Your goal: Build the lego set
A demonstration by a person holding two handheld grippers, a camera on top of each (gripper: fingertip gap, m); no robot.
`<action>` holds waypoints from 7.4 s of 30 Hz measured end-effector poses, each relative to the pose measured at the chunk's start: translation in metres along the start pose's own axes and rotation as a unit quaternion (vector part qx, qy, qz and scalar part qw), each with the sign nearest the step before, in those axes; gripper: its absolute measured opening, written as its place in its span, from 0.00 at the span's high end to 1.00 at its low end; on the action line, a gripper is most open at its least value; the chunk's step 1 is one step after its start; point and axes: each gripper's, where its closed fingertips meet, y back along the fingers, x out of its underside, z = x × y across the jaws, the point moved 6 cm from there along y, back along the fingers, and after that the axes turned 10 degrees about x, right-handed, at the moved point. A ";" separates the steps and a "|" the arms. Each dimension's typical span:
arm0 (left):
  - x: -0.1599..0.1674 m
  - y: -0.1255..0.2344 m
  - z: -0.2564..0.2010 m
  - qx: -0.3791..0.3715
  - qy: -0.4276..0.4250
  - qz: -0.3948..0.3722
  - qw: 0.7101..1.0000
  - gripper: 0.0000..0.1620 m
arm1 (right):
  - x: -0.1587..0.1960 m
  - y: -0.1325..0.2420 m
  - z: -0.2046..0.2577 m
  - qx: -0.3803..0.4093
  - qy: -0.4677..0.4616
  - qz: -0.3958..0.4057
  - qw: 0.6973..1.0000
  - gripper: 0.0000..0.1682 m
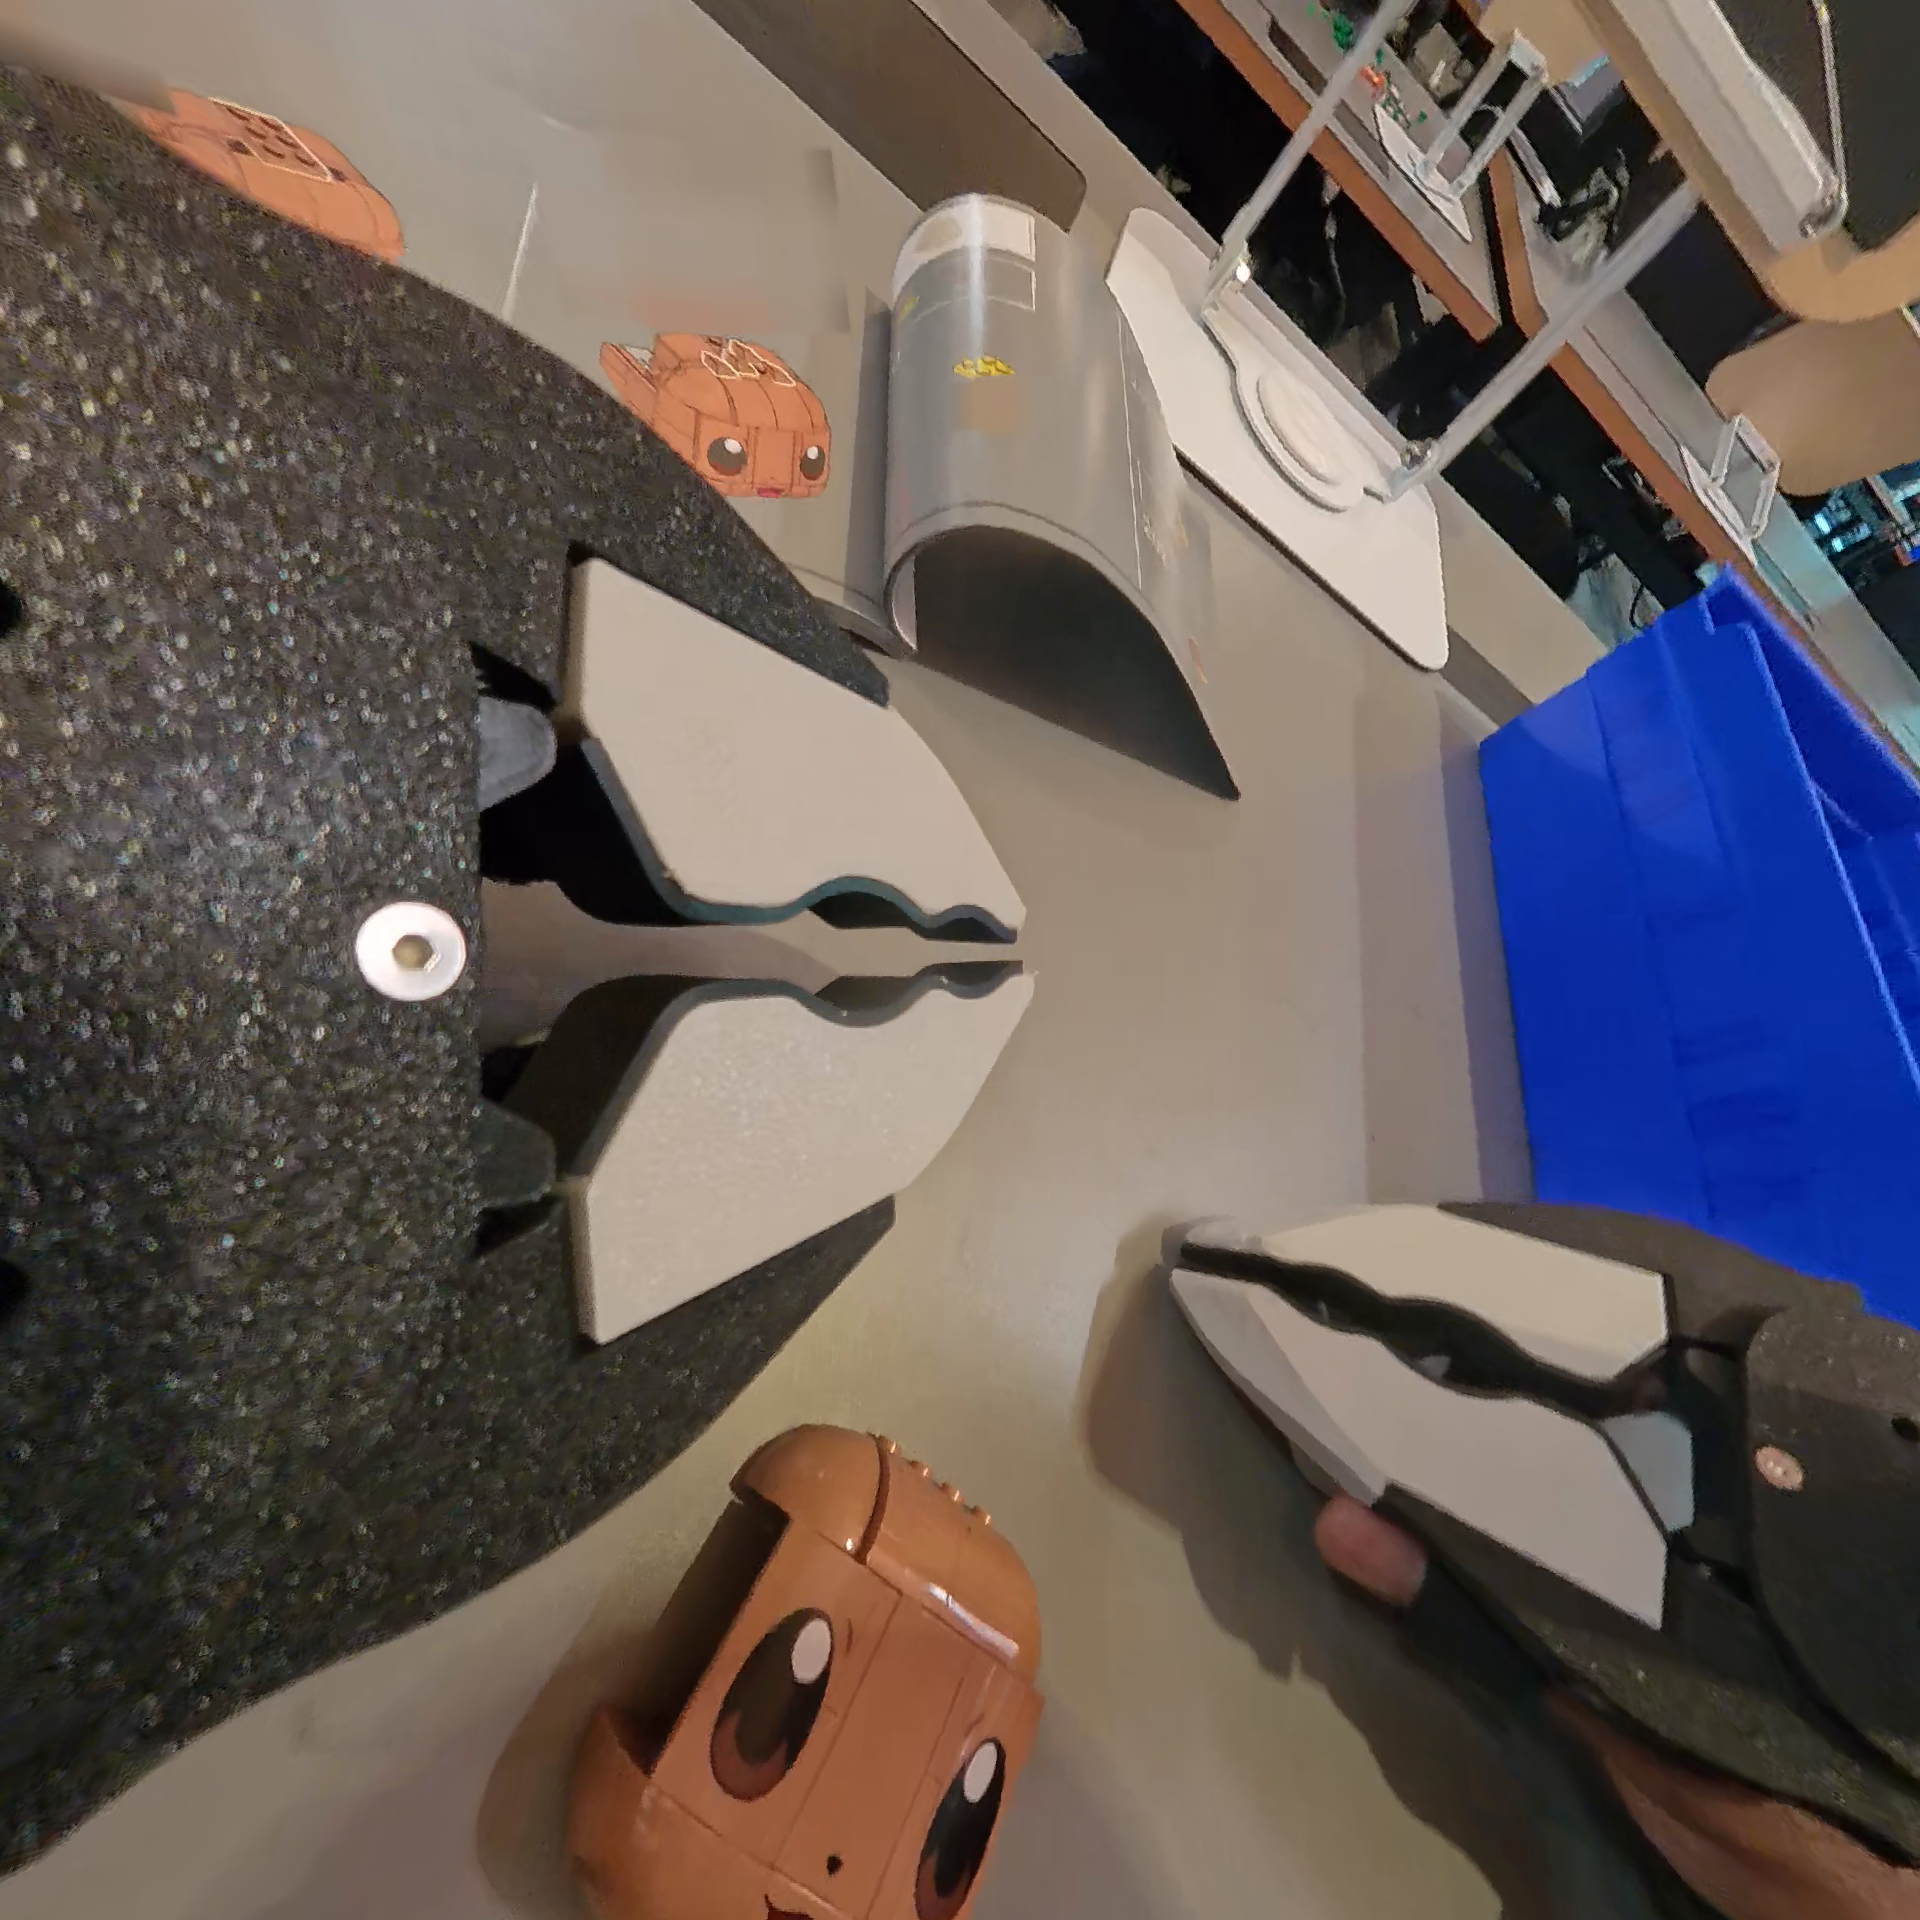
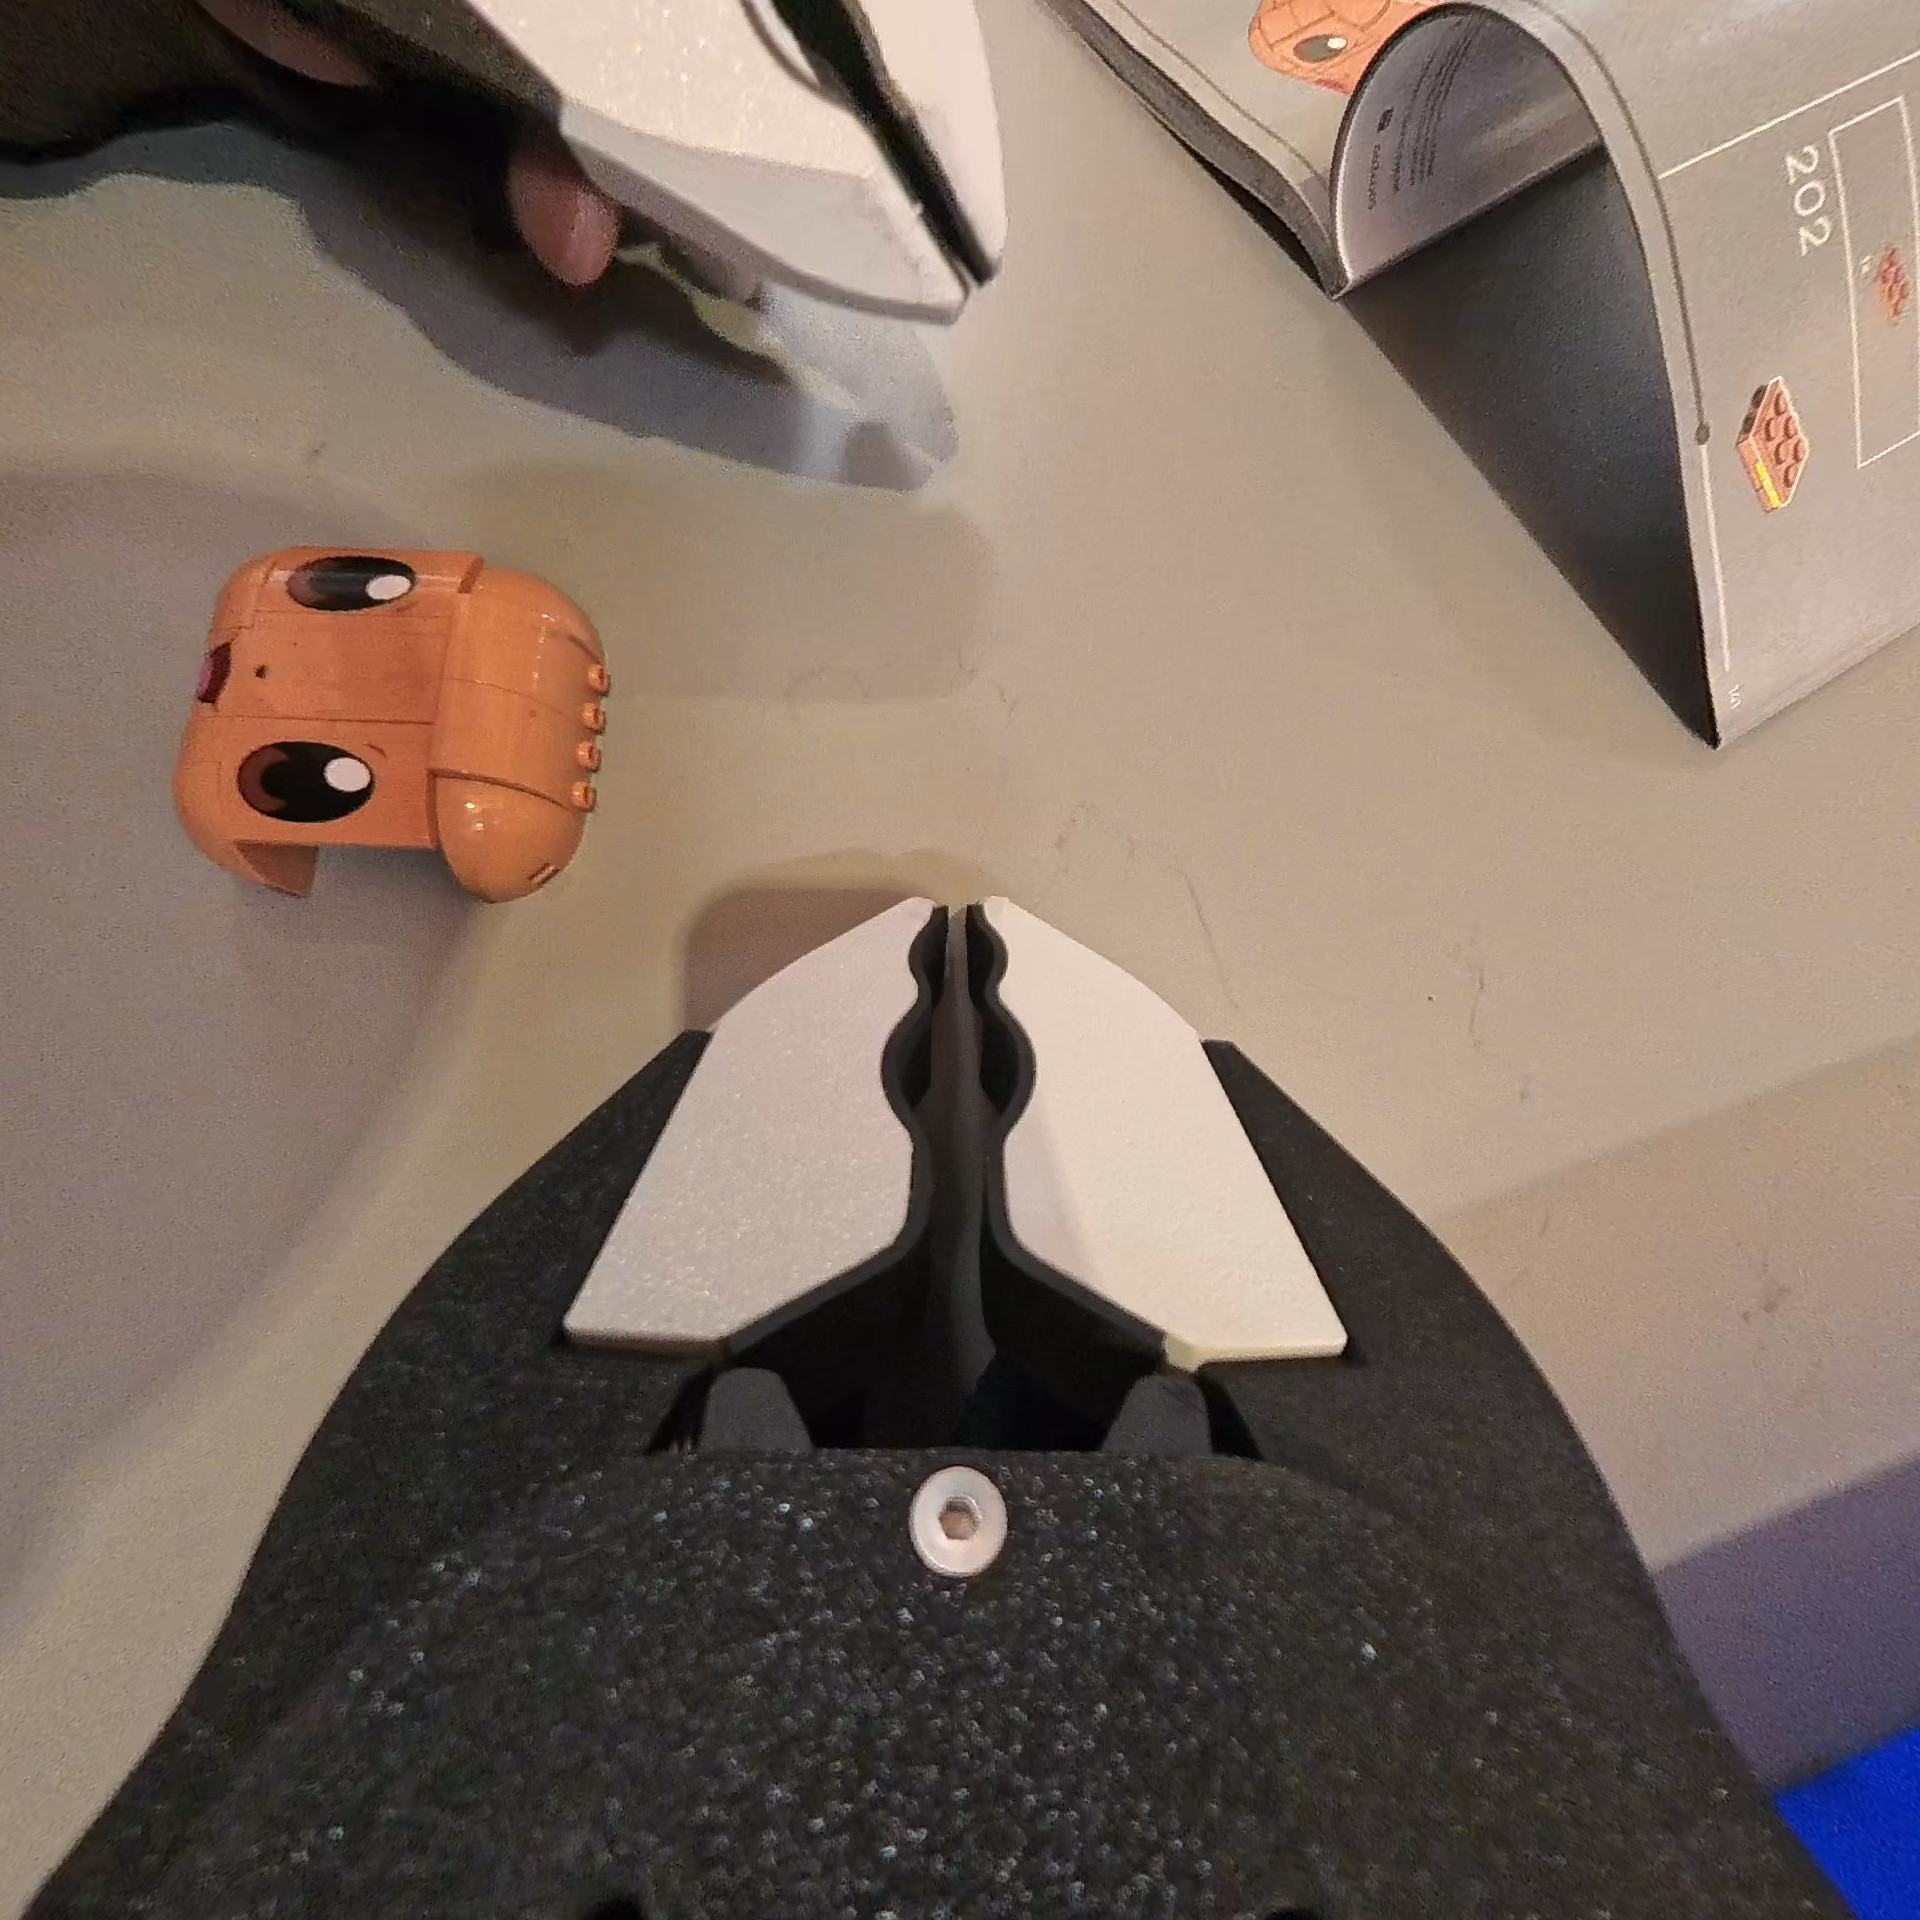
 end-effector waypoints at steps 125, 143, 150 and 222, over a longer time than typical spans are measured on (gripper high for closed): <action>0.099 0.131 0.092 -0.208 0.327 0.120 0.914 0.89 | -0.217 -0.198 -0.019 -0.153 0.136 0.021 0.979 0.74; 0.098 0.107 0.099 -0.251 0.232 0.162 0.926 0.90 | -0.212 -0.187 -0.023 -0.137 0.121 0.027 0.983 0.75; 0.095 0.103 0.103 -0.255 0.214 0.155 0.930 0.90 | -0.209 -0.183 -0.021 -0.131 0.136 0.033 0.981 0.76; 0.101 0.107 0.099 -0.217 0.248 0.136 0.934 0.90 | -0.234 -0.209 -0.042 -0.185 -0.099 0.010 0.978 0.73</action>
